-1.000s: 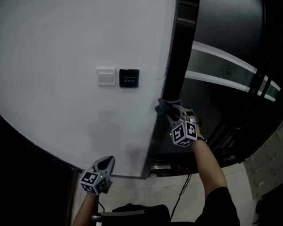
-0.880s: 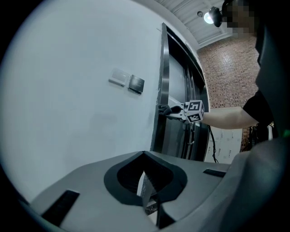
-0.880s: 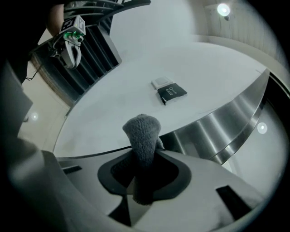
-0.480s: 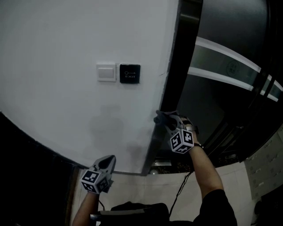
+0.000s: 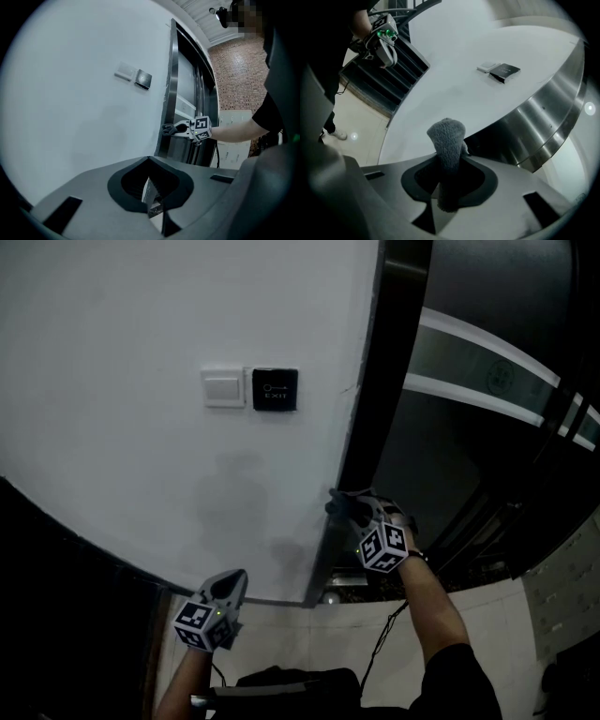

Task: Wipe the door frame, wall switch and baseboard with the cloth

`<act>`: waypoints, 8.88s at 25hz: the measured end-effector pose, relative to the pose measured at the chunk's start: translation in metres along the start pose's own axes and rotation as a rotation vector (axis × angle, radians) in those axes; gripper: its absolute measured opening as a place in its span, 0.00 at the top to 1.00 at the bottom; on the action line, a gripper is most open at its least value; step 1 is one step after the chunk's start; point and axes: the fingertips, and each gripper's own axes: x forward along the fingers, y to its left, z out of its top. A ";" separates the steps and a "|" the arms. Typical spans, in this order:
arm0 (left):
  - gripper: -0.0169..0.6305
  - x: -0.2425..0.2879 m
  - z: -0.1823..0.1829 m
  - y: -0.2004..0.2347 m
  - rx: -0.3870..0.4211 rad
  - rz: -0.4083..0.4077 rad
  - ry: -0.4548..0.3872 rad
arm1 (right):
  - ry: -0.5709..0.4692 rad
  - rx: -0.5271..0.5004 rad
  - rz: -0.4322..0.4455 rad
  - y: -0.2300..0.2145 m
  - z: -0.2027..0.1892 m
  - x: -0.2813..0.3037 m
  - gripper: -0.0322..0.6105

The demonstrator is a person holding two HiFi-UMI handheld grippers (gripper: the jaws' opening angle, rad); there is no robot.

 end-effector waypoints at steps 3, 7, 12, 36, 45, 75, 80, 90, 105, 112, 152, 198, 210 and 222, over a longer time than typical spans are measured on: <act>0.99 0.003 -0.003 0.002 -0.001 0.001 0.009 | -0.003 0.031 0.008 0.006 -0.002 0.003 0.81; 0.99 0.007 -0.004 0.003 -0.002 -0.005 0.013 | 0.004 0.038 0.043 0.018 -0.008 0.010 0.81; 0.99 0.008 -0.008 0.007 -0.005 -0.003 0.021 | 0.056 0.045 0.115 0.048 -0.026 0.025 0.81; 0.99 -0.035 -0.024 0.043 -0.057 0.032 0.024 | 0.353 0.195 0.234 0.120 -0.064 0.065 0.81; 0.99 -0.035 -0.007 0.038 0.007 -0.040 0.031 | 0.239 0.417 0.125 0.117 -0.036 0.027 0.81; 0.99 0.101 0.013 -0.241 -0.005 -0.004 -0.155 | -0.711 0.741 -0.047 -0.058 -0.095 -0.297 0.81; 0.99 0.134 0.029 -0.227 0.047 0.066 -0.170 | -0.792 0.736 -0.009 -0.094 -0.102 -0.259 0.81; 0.99 0.169 0.059 -0.162 0.090 0.272 -0.245 | -0.904 0.453 0.085 -0.166 -0.072 -0.163 0.81; 0.99 0.151 0.042 -0.183 0.098 0.821 -0.218 | -1.385 -0.123 0.034 -0.296 0.060 -0.118 0.81; 0.99 0.156 0.018 -0.234 0.051 1.005 -0.239 | -1.464 -0.273 0.092 -0.273 0.052 -0.104 0.81; 0.99 0.119 -0.017 -0.257 0.009 1.074 -0.140 | -1.163 -0.478 0.590 -0.012 -0.072 0.017 0.81; 0.99 0.097 -0.020 -0.237 0.000 1.004 -0.217 | -1.409 -0.334 0.009 -0.284 0.063 -0.100 0.81; 0.99 0.101 -0.019 -0.237 -0.013 0.983 -0.193 | -1.352 -0.362 0.097 -0.231 0.033 -0.073 0.81; 0.99 0.113 -0.019 -0.239 -0.011 0.964 -0.181 | -1.269 -0.405 0.238 -0.161 -0.004 -0.039 0.81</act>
